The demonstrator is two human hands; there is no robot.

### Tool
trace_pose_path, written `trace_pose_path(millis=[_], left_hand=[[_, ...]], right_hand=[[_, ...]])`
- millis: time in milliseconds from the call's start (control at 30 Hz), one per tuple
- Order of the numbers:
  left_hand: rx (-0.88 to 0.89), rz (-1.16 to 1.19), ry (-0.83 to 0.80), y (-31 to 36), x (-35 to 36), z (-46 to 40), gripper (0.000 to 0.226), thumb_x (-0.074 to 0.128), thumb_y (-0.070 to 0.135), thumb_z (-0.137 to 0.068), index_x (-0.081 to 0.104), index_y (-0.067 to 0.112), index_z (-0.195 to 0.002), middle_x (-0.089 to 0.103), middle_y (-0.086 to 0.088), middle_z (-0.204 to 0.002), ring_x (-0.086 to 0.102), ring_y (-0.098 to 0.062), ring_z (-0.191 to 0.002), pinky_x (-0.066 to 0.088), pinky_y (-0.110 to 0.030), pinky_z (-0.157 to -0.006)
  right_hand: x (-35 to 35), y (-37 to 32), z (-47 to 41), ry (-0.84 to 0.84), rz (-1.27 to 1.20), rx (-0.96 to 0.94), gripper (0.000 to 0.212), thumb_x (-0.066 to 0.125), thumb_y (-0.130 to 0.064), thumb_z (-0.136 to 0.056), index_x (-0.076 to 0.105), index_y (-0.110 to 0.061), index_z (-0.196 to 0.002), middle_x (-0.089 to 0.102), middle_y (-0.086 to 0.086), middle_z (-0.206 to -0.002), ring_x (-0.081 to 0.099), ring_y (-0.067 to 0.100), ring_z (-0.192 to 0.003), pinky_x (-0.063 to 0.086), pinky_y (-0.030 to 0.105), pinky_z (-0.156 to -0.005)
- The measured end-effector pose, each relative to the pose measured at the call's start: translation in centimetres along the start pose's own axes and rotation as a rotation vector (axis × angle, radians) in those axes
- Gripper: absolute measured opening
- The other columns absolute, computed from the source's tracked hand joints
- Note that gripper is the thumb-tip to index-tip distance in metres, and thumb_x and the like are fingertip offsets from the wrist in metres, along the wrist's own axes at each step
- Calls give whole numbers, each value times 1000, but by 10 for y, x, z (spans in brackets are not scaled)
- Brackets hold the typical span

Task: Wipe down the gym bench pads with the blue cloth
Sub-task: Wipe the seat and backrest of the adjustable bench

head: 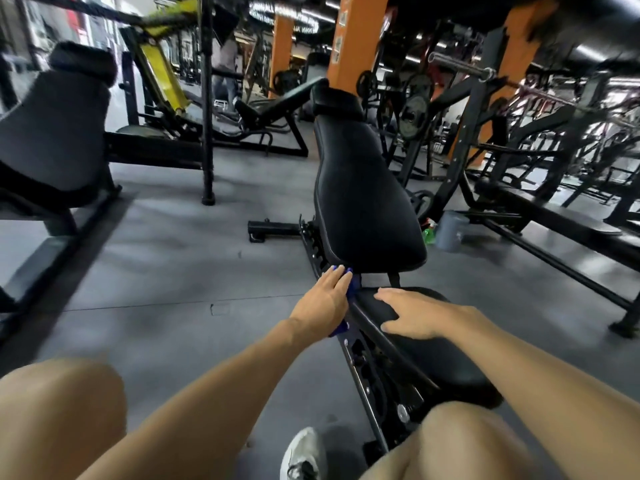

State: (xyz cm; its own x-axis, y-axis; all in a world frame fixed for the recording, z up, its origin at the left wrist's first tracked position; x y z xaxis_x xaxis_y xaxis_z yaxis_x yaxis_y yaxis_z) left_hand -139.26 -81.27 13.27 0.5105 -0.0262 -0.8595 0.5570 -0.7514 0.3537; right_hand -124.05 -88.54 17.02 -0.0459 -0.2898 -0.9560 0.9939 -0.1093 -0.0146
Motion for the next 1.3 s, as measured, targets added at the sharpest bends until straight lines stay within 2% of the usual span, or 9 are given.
trace_pose_path(millis=[167, 300, 367, 533, 633, 733, 933, 1167, 1300], left_hand=[[-5, 11, 31, -30, 30, -22, 52, 51, 12, -105, 36, -8, -152, 11, -13, -170, 2, -27, -158, -5, -24, -121], [36, 3, 58, -61, 59, -51, 66, 55, 9, -103, 21, -3, -158, 9, -13, -170, -3, -28, -158, -10, -23, -117], [48, -21, 138, -78, 70, -71, 74, 62, 6, -99, 19, -1, -159, 16, -15, -169, 2, -28, -158, -5, -26, -120], [174, -189, 228, -99, 89, -125, 76, 77, 8, -81, 44, -2, -149, 44, -19, -155, 29, -36, -151, 16, -39, -123], [330, -305, 237, -102, 97, -151, 69, 65, 11, -87, 42, -1, -150, 44, -18, -156, 27, -37, -151, 12, -43, -126], [466, -358, 146, -117, 127, -171, 63, 32, 10, -95, 29, 0, -156, 31, -19, -163, 14, -39, -155, 14, -47, -127], [719, -397, 190, -154, 162, -184, 62, 28, 20, -104, 13, -3, -160, 13, -22, -167, -2, -40, -156, 0, -49, -128], [747, 10, 420, -193, 138, -210, 53, 49, 10, -104, 36, -7, -152, 34, -25, -159, 21, -39, -154, 29, -49, -122], [509, 178, 431, -213, 111, -255, 53, 53, 9, -103, 37, -11, -150, 35, -28, -158, 20, -41, -154, 28, -51, -122]], right_hand=[[10, 13, -52, -32, -1, -26, 73, 60, -35, -96, 24, -20, -158, 13, -4, -168, 23, 19, -151, 27, 36, -121], [18, 24, -95, -41, -22, -11, 76, 59, -36, -97, 19, -23, -160, 7, -7, -169, 18, 16, -153, 23, 35, -123], [22, 30, -114, -42, -30, 2, 76, 58, -36, -97, 17, -23, -160, 6, -7, -169, 18, 15, -153, 22, 33, -123], [21, 46, -148, -36, -43, 66, 76, 57, -36, -99, 16, -23, -160, 5, -8, -168, 18, 13, -153, 20, 27, -122], [18, 55, -164, -26, -55, 113, 76, 56, -38, -100, 12, -24, -161, 2, -10, -168, 13, 10, -153, 20, 28, -122], [18, 61, -183, -14, -84, 154, 77, 56, -36, -100, 10, -26, -161, -2, -16, -167, 10, 8, -153, 20, 29, -123], [14, 57, -225, 80, -149, 194, 80, 54, -19, -100, 3, -28, -161, -10, -22, -165, -2, 2, -152, 12, 27, -123], [-18, 41, -265, 245, -141, 219, 84, 47, 0, -96, 1, -27, -161, 1, -14, -167, -2, -3, -151, 9, 22, -123], [-32, 29, -287, 245, -115, 208, 84, 49, 1, -94, 6, -26, -162, 0, -15, -167, -1, -3, -151, 10, 21, -124]])
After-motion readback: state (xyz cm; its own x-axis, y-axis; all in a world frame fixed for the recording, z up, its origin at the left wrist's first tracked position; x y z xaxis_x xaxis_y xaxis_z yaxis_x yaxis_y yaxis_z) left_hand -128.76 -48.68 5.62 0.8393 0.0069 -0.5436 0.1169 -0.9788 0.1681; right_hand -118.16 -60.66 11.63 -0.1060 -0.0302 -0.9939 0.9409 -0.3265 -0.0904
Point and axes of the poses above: each hand's wrist, its own z-axis away from the middle knuckle, its own x-axis out of the palm, y = z × x, the point moved 5 cm from there along -z, towards the middle knuckle
